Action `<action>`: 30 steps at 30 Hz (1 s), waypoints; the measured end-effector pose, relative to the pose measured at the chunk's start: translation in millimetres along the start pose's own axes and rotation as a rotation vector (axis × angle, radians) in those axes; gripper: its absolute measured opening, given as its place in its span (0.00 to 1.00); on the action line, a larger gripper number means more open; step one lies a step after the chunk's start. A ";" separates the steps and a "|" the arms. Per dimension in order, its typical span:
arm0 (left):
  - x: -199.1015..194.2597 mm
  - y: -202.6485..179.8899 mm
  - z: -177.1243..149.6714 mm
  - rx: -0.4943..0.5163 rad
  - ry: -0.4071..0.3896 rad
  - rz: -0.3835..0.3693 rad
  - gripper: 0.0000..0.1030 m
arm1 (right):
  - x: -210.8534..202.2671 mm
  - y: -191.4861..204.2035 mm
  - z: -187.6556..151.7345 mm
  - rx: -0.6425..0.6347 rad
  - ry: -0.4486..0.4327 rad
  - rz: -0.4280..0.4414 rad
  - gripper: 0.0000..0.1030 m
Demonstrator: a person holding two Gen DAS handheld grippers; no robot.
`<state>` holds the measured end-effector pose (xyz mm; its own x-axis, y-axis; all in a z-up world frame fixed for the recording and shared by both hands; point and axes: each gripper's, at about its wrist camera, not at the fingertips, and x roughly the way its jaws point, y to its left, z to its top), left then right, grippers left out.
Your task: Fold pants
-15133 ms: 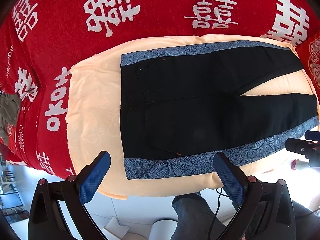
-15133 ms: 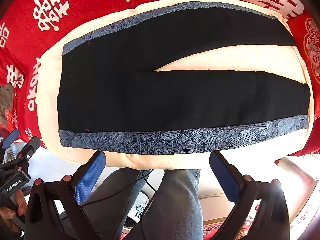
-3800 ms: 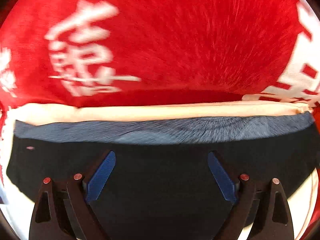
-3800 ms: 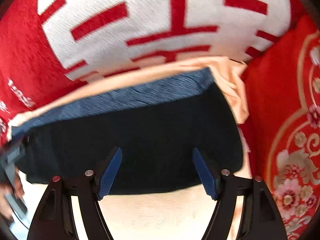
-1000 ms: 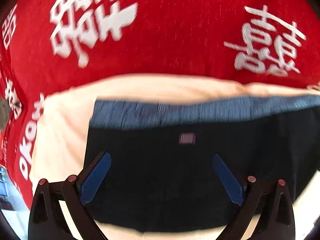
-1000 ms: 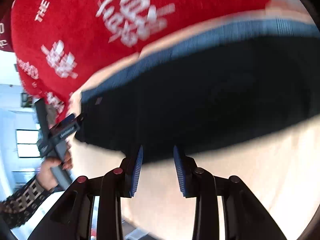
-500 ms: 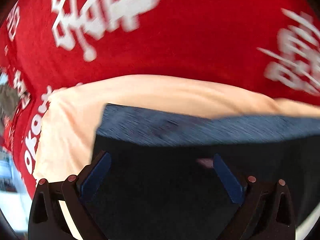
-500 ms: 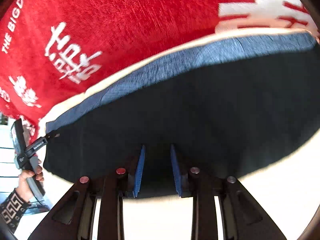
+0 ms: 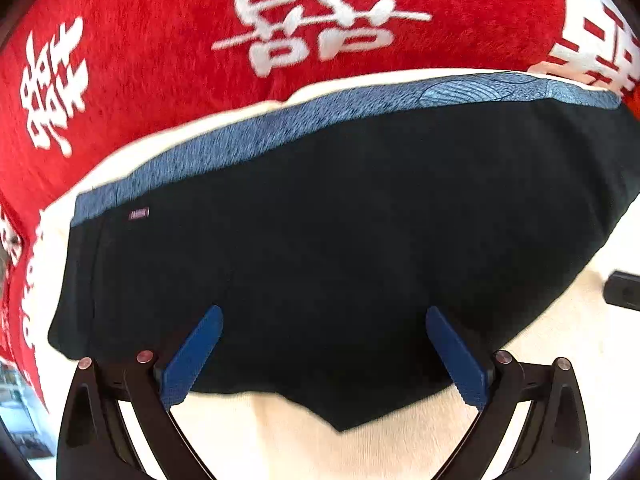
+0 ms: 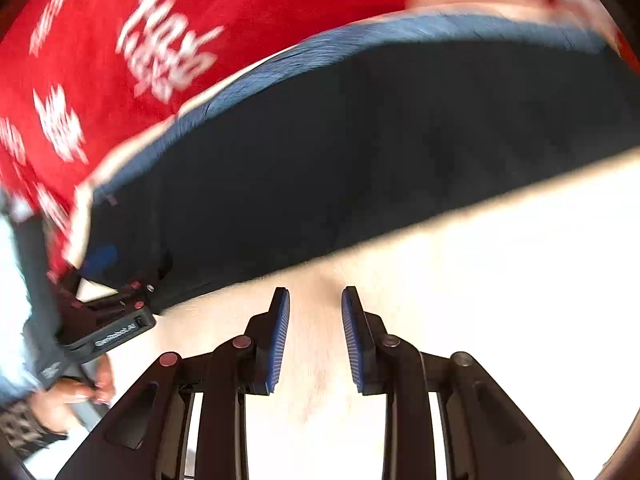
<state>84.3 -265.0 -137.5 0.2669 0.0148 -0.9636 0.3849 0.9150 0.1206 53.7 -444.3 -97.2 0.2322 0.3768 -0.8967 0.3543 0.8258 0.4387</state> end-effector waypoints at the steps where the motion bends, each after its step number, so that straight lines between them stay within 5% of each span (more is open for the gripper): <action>1: -3.4 1.1 1.8 -0.005 0.007 -0.004 1.00 | -5.1 -8.3 -2.9 0.039 -0.010 0.012 0.29; 7: -22.7 -23.1 24.4 -0.015 -0.002 -0.053 1.00 | -39.2 -74.6 -5.9 0.247 -0.074 0.060 0.33; 17: -22.9 -123.7 80.2 -0.031 -0.035 -0.127 1.00 | -97.3 -174.5 4.9 0.425 -0.217 0.108 0.46; 26: 13.1 -161.9 90.2 -0.039 0.024 -0.090 1.00 | -114.5 -238.8 56.8 0.558 -0.372 0.107 0.45; 27: 12.5 -161.3 89.2 -0.044 0.024 -0.094 1.00 | -112.0 -244.7 63.3 0.568 -0.365 0.124 0.33; 28: 12.7 -161.4 88.5 -0.043 0.026 -0.095 1.00 | -110.4 -246.8 67.3 0.567 -0.354 0.133 0.05; 30: 12.8 -162.0 88.4 -0.045 0.025 -0.096 1.00 | -108.6 -240.7 71.8 0.532 -0.347 0.122 0.05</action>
<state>103.5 -448.7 -148.3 0.2085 -0.0645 -0.9759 0.3676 0.9298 0.0171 8.3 -714.1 -101.3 0.5466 0.2240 -0.8069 0.6870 0.4311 0.5851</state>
